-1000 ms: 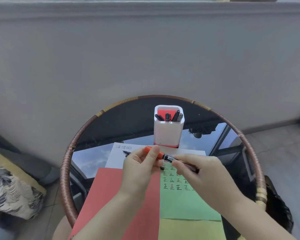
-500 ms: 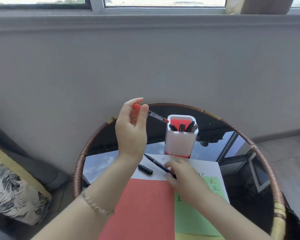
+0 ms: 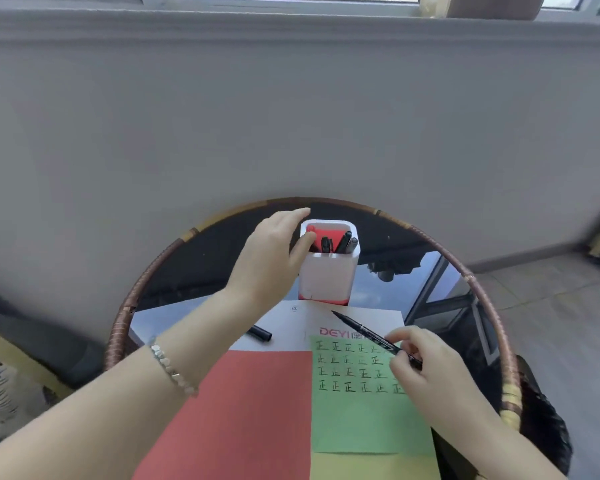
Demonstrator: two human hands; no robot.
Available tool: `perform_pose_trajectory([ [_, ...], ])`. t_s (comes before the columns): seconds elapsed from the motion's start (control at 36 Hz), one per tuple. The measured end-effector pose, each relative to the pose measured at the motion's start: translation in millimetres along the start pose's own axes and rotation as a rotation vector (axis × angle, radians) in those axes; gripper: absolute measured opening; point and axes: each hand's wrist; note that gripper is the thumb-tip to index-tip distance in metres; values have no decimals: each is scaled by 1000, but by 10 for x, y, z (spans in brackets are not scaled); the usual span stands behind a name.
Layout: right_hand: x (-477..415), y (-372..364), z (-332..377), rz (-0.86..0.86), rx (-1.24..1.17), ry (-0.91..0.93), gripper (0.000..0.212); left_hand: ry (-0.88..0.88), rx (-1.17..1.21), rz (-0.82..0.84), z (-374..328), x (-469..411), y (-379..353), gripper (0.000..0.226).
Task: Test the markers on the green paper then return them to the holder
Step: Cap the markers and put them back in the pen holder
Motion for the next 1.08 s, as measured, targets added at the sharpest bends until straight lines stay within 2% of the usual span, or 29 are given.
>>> perform_pose_trajectory([
  [0.06,15,2,18,-5,-13,7,25,-28,-30,-1,60,226,56,36],
  [0.17,41,-22,40,6,-48,9,22,25,-152,203,308,628,91,31],
  [0.31,81,-91,27,3,-30,20,22,69,-202,307,493,868,111,32],
  [0.5,139,-82,-24,-24,-11,30,28,161,-167,291,579,920,99,32],
  [0.64,148,-3,-21,-61,-50,27,23,312,173,35,309,813,122,19],
  [0.75,142,79,9,-86,-74,62,18,406,469,-92,-65,749,145,7],
  [0.92,151,170,46,-93,-132,117,17,609,826,-165,-293,863,4,9],
  [1.08,217,199,6,-137,-145,160,15,705,932,-175,-328,986,-124,6],
])
Point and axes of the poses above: each hand's wrist, its own x-axis away from the middle knuckle, its own y-axis out of the back of the hand, z = x × y, and after that the axes turned 14 degrees about x, right-handed
